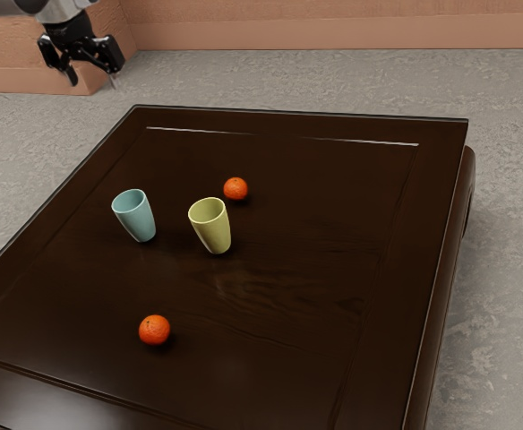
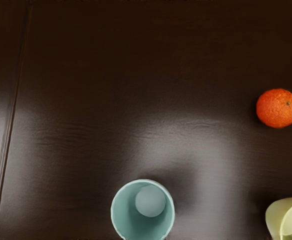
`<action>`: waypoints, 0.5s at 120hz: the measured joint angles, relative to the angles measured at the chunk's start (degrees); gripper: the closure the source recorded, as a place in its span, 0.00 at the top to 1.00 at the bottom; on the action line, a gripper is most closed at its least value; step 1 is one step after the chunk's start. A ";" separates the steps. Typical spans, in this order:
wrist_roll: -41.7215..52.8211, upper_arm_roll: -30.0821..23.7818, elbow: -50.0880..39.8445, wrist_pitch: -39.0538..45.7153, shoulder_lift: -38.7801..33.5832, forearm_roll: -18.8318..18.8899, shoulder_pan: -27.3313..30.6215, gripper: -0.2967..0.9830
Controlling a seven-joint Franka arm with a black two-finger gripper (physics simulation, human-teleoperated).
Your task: Place the right cup onto the left cup
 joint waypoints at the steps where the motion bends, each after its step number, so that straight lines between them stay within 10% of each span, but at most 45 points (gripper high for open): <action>1: 0.09 0.00 -0.09 -0.14 -0.27 0.05 -0.44 0.76; 60: -17.05 -11.37 -31.11 18.41 -1.40 -3.57 -7.54 0.76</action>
